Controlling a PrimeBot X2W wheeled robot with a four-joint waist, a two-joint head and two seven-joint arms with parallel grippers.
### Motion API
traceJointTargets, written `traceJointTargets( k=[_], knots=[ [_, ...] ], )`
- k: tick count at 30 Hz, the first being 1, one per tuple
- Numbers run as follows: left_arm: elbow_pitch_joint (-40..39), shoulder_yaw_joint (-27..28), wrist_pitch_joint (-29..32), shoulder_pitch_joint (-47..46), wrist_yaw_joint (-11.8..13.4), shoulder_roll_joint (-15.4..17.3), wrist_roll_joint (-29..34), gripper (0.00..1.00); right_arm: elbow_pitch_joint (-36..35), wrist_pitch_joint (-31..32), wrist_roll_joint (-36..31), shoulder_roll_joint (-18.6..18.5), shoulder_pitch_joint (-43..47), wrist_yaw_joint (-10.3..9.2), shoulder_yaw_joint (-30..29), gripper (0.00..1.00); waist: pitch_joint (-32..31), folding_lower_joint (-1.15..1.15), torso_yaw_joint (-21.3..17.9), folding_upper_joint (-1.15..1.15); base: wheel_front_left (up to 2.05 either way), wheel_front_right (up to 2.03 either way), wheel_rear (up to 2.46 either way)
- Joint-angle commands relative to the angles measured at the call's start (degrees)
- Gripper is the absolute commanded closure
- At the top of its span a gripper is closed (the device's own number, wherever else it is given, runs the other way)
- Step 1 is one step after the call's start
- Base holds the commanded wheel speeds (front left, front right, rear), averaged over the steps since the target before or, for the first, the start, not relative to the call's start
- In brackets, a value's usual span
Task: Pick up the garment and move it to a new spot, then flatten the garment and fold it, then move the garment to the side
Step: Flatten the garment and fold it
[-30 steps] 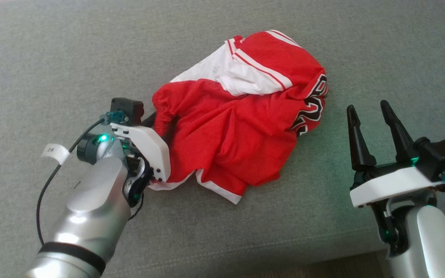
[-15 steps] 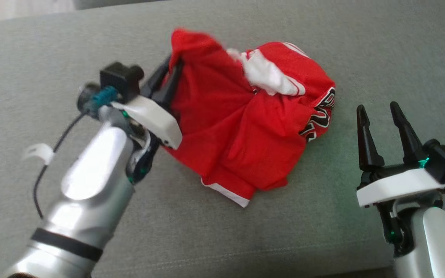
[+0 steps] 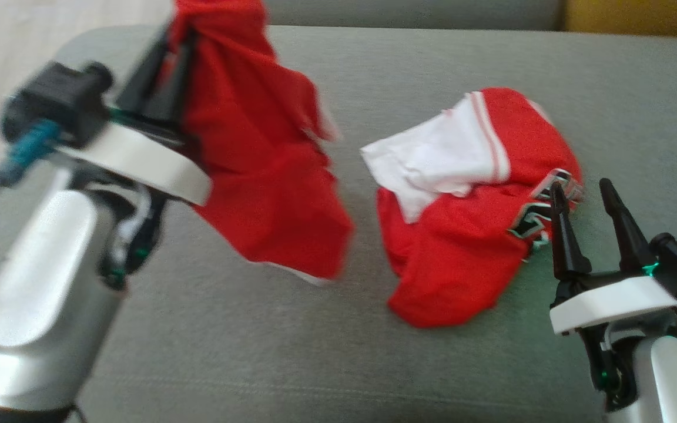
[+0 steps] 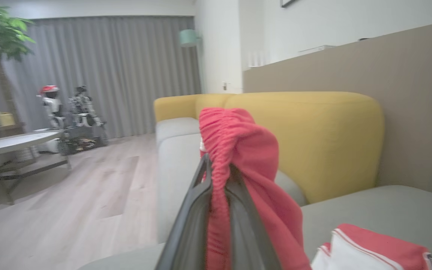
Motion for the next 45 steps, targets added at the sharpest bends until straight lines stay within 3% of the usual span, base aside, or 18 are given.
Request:
traceJointTargets(
  k=[1,6,10,21,29,41,42,43,44,45],
  knots=[
    [-2.3,3.51,0.5,-2.72,0.54,2.94,0.12,1.0,-2.69,0.1,0.03,-0.13,-0.91,-0.04,1.19,0.0,-0.35,0.0,3.39,0.0,0.0,0.0,0.0],
    [-0.59,7.0,2.71,-5.34,1.02,6.9,-0.39,1.0,-4.13,1.02,-0.39,-0.13,-0.96,-0.04,1.0,0.0,0.69,0.0,8.26,0.0,0.0,0.0,0.0],
    [5.26,10.75,2.42,-10.5,0.56,9.62,-1.49,1.0,-5.53,2.31,-1.17,-0.13,-1.94,-0.04,1.1,0.0,2.85,0.0,11.51,0.0,0.0,0.0,0.0],
    [21.72,13.53,-2.17,-20.15,-3.36,10.7,-3.69,1.0,-8.04,4.55,-2.03,-0.13,-5.15,-0.04,1.45,0.0,9.73,0.0,11.69,0.0,0.0,0.0,0.0],
    [36.48,14.95,-8.35,-22.12,-4.5,9.62,-4.69,1.0,-11.48,6.66,-3.2,-0.66,-8.19,-0.04,1.29,0.0,17.67,0.0,10.09,0.0,0.0,0.0,0.0],
    [56.66,15.54,-11.15,-17.5,-9.63,2.87,-6.52,1.0,-14.16,8.17,-3.98,-1.42,-9.83,-0.04,1.09,0.0,21.5,0.0,8.05,0.0,0.0,0.0,0.0],
    [57.31,15.65,-11.16,-17.32,-9.93,2.66,-6.42,0.86,-14.13,8.17,-3.96,-1.42,-9.93,-0.04,1.06,0.0,21.43,0.0,7.97,0.0,0.0,0.0,0.0],
    [57.81,16.02,-11.17,-17.09,-10.08,2.5,-6.44,0.17,-14.05,8.14,-3.93,-1.42,-10.03,-0.04,1.07,0.0,21.33,0.0,7.89,0.0,0.0,0.0,0.0],
    [57.99,16.07,-11.18,-16.84,-10.28,2.48,-6.07,0.0,-13.91,8.01,-3.9,-1.43,-10.11,-0.04,1.1,0.0,21.06,0.0,7.79,0.0,0.0,0.0,0.0],
    [57.77,16.33,-11.18,-16.54,-10.45,2.52,-5.76,0.0,-13.72,7.83,-3.87,-1.42,-10.13,-0.04,1.12,0.0,20.69,0.0,7.69,0.0,0.0,0.0,0.0]
  ],
)
